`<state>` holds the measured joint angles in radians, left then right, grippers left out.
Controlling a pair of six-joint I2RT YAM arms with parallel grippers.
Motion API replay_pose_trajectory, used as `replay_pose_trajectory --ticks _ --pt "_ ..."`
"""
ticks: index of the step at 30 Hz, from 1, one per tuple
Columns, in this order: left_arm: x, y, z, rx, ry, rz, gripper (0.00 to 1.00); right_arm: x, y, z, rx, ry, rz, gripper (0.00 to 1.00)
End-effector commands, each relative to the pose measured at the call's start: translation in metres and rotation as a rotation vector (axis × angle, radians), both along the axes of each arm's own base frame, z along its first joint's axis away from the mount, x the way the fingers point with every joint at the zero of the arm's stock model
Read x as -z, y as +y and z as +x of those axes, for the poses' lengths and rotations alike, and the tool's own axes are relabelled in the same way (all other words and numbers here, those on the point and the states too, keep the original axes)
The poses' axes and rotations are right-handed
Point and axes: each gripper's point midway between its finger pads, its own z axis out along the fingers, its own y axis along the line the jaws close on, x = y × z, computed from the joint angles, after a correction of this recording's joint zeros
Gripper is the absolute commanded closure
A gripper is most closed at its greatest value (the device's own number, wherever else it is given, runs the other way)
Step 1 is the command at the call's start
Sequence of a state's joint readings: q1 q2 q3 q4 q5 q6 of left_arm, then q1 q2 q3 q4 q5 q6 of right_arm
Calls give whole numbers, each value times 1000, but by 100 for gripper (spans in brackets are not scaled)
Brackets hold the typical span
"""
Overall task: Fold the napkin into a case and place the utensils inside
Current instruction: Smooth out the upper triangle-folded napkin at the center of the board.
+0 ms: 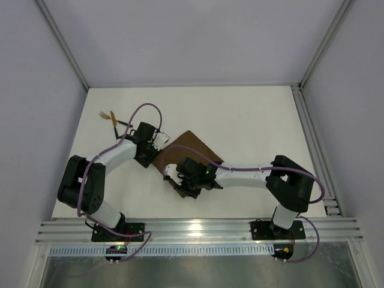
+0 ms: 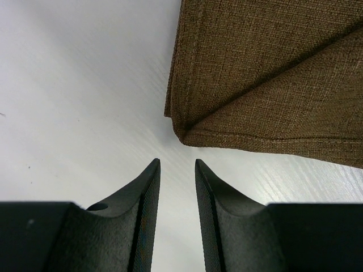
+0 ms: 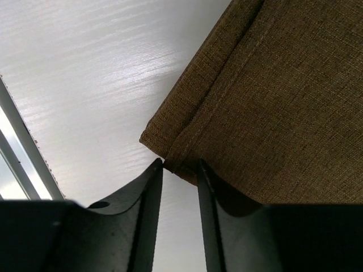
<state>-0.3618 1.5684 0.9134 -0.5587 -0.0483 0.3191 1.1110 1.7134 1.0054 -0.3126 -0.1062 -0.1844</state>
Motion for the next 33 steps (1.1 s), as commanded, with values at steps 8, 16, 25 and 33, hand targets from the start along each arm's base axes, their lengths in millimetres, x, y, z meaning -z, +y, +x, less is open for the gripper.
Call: replay_pose_trajectory --ticks 8,16,25,33 --pt "-13 -1 7 5 -39 -6 67 -19 12 8 1 -30 37 85" --pt "-21 -1 8 5 -52 -9 66 -50 28 3 -22 -19 133 93" --pt "-21 7 9 -25 -48 2 66 -23 30 -5 -49 37 110 93" --pt "-25 10 14 -52 -54 -5 65 -6 35 -12 -56 77 137 82"
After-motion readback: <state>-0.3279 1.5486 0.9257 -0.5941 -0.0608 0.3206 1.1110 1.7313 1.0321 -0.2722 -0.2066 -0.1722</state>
